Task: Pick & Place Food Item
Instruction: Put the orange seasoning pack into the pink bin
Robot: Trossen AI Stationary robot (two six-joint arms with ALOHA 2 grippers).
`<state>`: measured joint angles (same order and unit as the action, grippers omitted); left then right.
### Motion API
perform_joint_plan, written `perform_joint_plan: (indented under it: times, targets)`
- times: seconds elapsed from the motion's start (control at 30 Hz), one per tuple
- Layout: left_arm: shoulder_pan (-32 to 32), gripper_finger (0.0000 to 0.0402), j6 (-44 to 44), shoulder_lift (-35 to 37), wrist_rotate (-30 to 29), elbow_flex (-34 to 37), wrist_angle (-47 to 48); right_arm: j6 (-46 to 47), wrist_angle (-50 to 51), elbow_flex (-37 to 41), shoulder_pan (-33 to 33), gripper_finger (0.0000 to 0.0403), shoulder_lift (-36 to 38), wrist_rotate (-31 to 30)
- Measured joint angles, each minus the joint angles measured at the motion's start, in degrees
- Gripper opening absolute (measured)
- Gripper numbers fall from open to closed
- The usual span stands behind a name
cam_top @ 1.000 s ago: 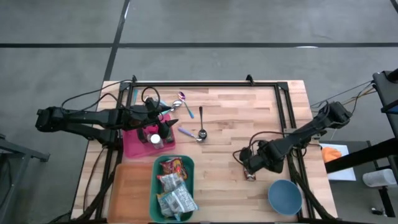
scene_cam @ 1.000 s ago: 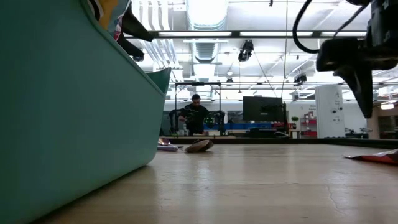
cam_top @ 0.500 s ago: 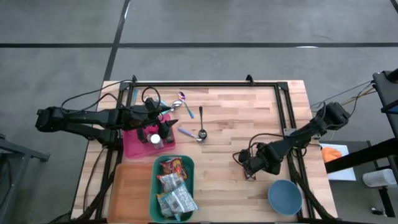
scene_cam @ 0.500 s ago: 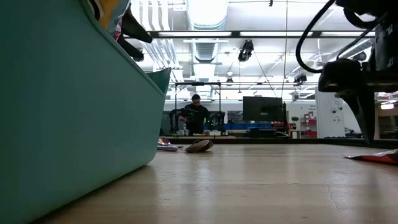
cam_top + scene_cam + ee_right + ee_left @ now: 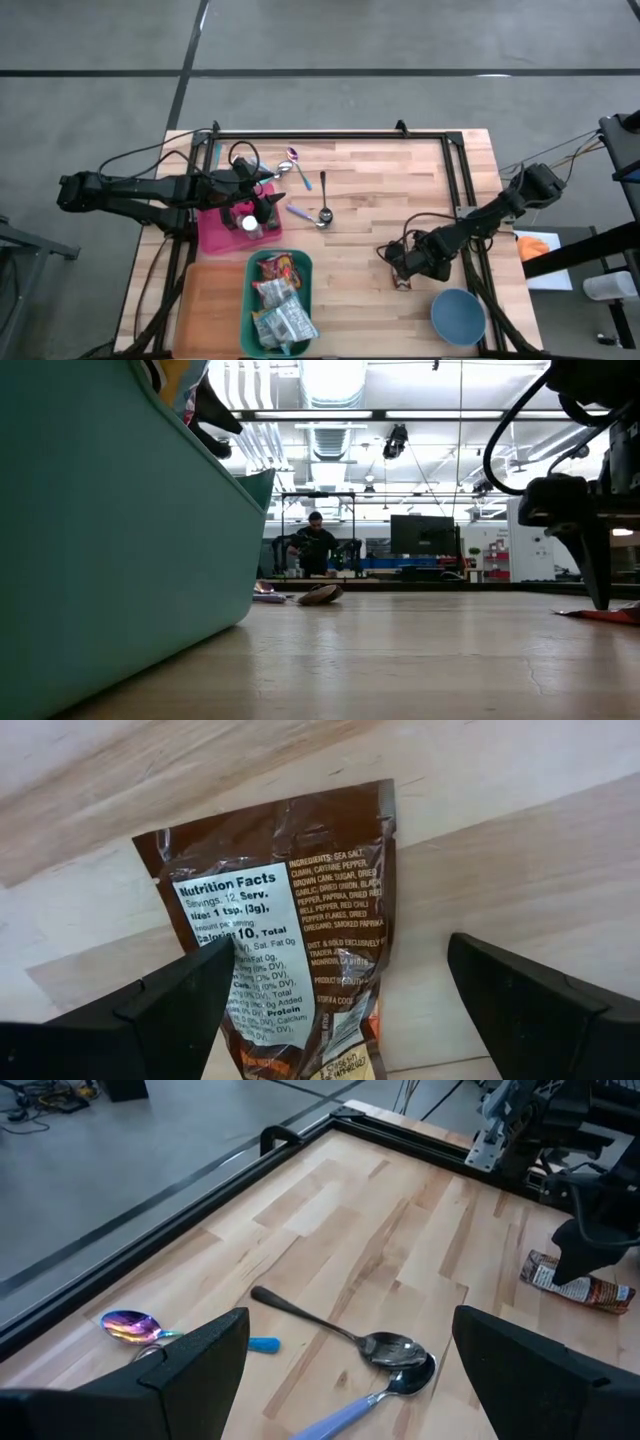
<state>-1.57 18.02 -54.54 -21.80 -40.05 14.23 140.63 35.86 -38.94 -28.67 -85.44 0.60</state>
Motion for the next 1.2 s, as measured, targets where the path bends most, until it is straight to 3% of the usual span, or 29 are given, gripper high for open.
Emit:
perform_joint_plan:
  times: [0.17,0.43,0.97,1.2]
  targets:
    - [0.0,0.0352,0.0,0.0,0.0,0.0,0.4,-0.2,0.5,-0.2,0.0,0.0339,0.1,0.0]
    - [0.0,0.0352,0.0,0.0,0.0,0.0,0.4,-0.7,1.0,-0.2,-0.1,0.0230,0.1,0.1]
    - [0.0,0.0352,0.0,0.0,0.0,0.0,0.6,-1.8,0.4,-0.2,-0.1,0.0062,0.6,-1.7]
    - [0.0,0.0352,0.0,0.0,0.0,0.0,0.8,-3.6,1.2,-0.1,0.0,0.0035,1.7,-5.5]
